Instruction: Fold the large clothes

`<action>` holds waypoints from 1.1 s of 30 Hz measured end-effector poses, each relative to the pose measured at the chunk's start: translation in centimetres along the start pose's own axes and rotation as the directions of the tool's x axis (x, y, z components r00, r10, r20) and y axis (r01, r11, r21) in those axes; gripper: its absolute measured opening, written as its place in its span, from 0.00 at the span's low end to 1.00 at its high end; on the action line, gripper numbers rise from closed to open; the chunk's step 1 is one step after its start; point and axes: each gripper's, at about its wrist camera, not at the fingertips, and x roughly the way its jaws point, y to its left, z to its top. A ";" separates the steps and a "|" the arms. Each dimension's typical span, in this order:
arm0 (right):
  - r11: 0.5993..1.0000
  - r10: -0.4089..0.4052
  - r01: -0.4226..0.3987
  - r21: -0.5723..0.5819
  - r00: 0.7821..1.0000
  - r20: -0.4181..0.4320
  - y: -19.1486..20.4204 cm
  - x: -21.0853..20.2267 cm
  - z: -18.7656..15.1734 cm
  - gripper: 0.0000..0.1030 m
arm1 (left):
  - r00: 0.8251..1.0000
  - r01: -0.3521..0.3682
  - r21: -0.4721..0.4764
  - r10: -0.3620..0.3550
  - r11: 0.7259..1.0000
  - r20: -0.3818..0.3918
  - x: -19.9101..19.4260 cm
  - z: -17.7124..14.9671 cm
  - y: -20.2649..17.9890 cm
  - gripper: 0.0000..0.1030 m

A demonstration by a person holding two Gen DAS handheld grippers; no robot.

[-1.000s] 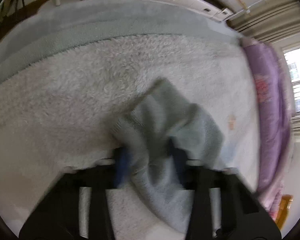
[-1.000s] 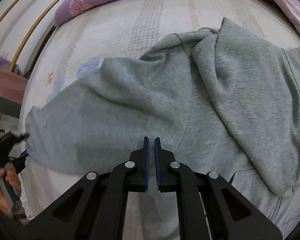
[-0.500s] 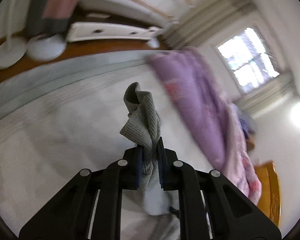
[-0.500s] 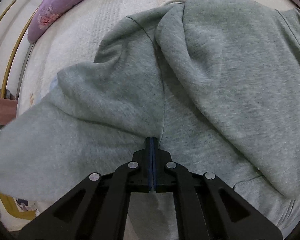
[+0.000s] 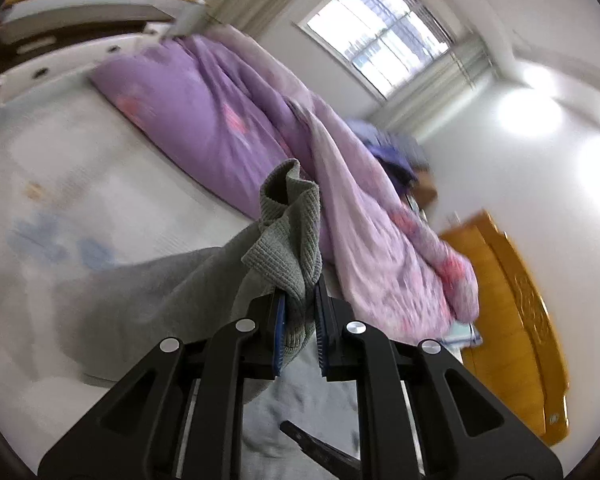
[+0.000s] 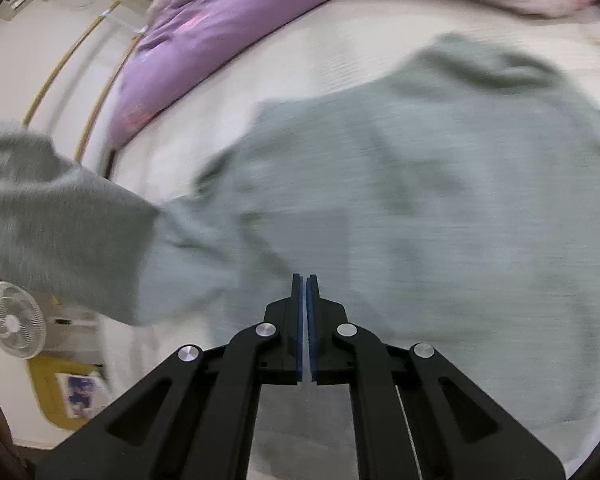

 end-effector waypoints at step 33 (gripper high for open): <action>0.899 -0.351 0.280 0.337 0.921 0.169 -32.8 -17.6 8.6 0.05 | 0.834 -0.127 0.278 0.254 0.952 -0.489 26.6 -28.1 -8.8 0.26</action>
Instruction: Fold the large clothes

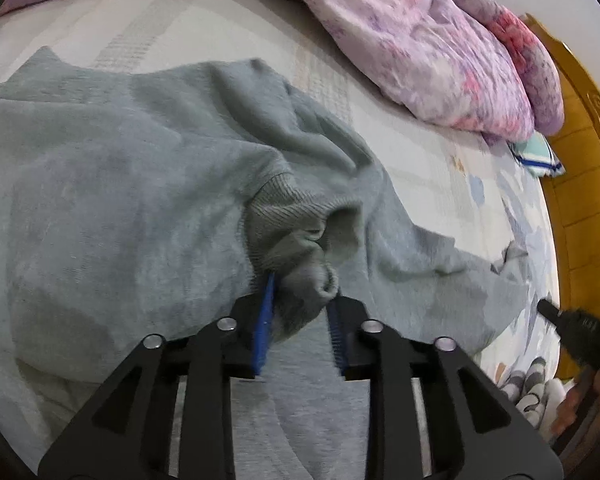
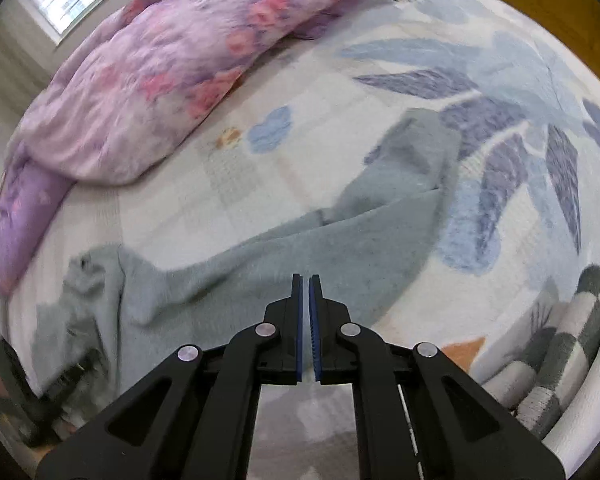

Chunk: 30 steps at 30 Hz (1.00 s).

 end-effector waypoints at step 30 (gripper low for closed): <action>0.869 0.137 -0.100 0.485 0.990 -0.041 -17.2 8.4 9.7 0.37 | 0.990 -0.083 0.112 0.095 0.990 -0.103 4.6 -1.4 -5.0 0.55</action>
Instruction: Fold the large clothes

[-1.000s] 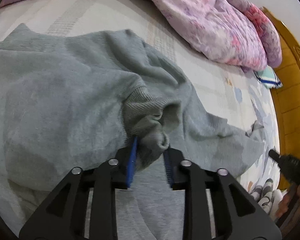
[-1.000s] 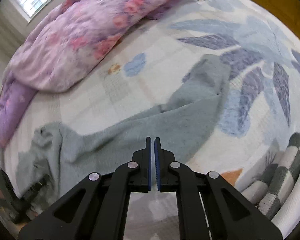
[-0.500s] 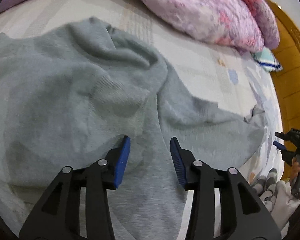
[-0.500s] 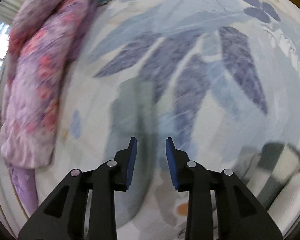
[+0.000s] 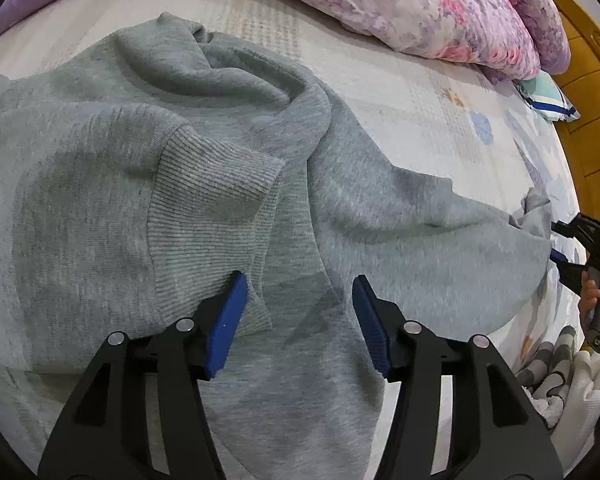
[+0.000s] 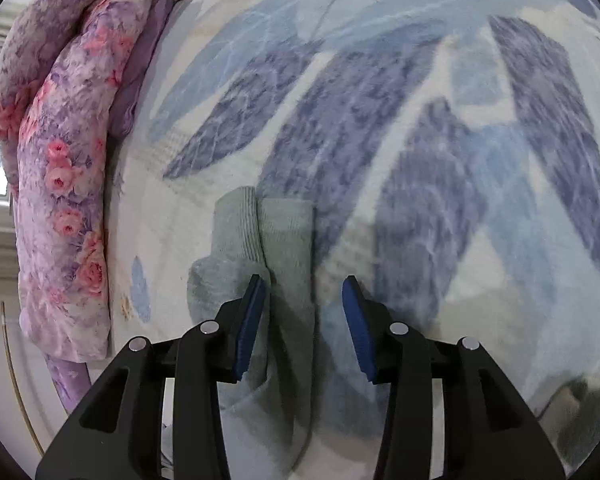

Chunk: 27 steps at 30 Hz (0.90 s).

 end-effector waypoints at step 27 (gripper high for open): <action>0.988 0.120 -0.092 -0.121 0.962 0.244 4.3 -10.7 -6.7 0.10 | 0.988 0.153 -0.041 -0.152 0.987 0.029 -4.2 -0.1 0.2 0.66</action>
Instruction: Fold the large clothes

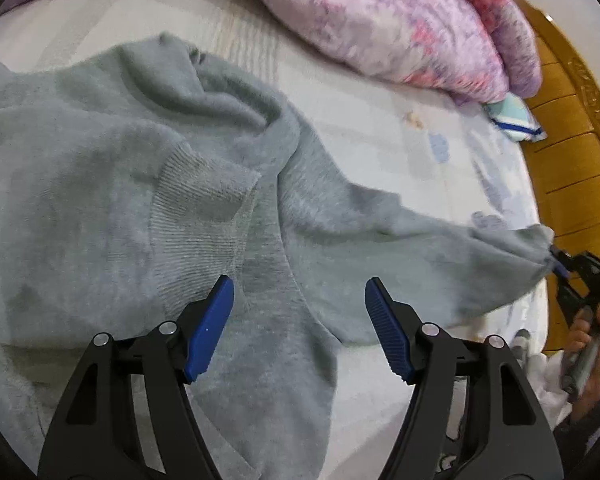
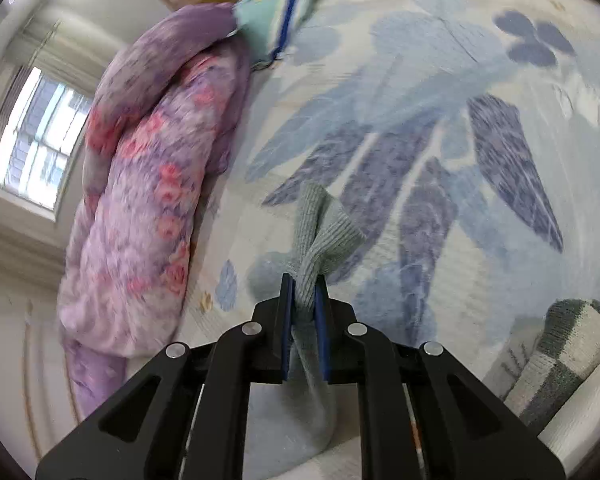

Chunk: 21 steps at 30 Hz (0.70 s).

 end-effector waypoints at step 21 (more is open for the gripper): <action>0.755 0.289 -0.356 -0.550 0.934 -0.209 32.1 0.3 -31.7 0.04 | 0.946 -0.144 -0.272 0.213 0.951 0.245 -19.6 1.5 19.5 0.66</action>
